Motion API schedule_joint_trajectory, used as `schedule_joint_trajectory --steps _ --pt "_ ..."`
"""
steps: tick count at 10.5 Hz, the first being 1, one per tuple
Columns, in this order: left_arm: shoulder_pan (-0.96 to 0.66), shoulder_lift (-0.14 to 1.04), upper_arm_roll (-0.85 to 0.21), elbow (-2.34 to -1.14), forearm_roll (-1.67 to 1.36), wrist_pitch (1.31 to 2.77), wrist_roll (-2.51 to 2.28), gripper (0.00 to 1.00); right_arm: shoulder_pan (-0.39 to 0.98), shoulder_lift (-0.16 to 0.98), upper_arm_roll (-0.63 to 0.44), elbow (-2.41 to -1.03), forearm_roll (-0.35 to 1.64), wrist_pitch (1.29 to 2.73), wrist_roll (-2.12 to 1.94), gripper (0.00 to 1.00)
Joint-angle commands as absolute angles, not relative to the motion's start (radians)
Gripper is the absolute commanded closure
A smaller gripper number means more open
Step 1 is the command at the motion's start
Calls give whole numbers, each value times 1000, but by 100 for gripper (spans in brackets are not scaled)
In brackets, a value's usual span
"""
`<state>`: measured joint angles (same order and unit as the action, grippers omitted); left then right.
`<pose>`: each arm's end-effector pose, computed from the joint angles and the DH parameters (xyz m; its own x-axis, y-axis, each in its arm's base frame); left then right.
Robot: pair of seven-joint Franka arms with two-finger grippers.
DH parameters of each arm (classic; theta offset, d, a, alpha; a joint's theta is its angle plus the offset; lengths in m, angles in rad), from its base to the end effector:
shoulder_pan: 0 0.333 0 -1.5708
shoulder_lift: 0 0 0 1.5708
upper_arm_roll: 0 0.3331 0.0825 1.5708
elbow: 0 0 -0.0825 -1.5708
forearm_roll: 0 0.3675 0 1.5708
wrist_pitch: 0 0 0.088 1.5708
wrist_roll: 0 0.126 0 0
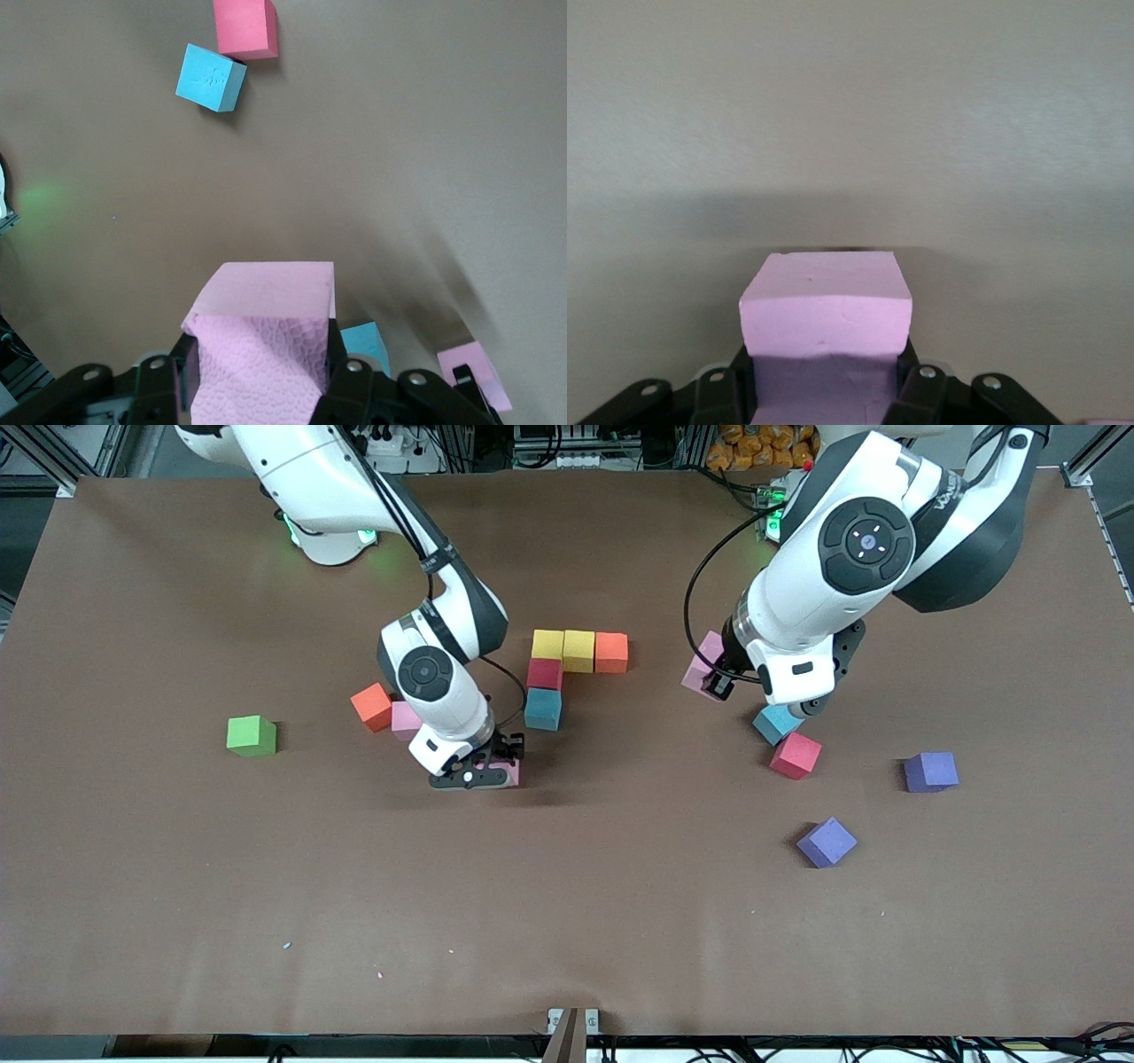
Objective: Arrange 11 blocks into digit 3
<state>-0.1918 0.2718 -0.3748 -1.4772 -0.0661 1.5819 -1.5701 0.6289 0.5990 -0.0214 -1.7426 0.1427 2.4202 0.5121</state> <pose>0.5222 -0.3111 0.5201 0.5107 0.8442 -0.1631 0.8333 -0.5327 -0.1478 0.5518 0.3884 0.2462 0.9998 -0.0051 0.0207 -0.0027 -0.9934 -0.1150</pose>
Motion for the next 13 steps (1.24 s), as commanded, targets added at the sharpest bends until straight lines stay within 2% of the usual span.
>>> schedule_joint_trajectory --steps 1,5,10,13 --pt "-195 273 -379 -1468 -44 1582 -1577 100 658 678 -15 -1622 160 2387 589 100" --pt "-193 273 -379 -1468 -44 1582 -1575 100 687 689 -8 -1617 150 2372 618 100" --pt "-195 273 -379 -1468 -43 1582 -1575 100 692 683 -2 -1618 153 2267 658 100" --pt "-201 281 -379 -1468 -44 1582 -1585 100 690 686 20 -1615 150 2278 681 100"
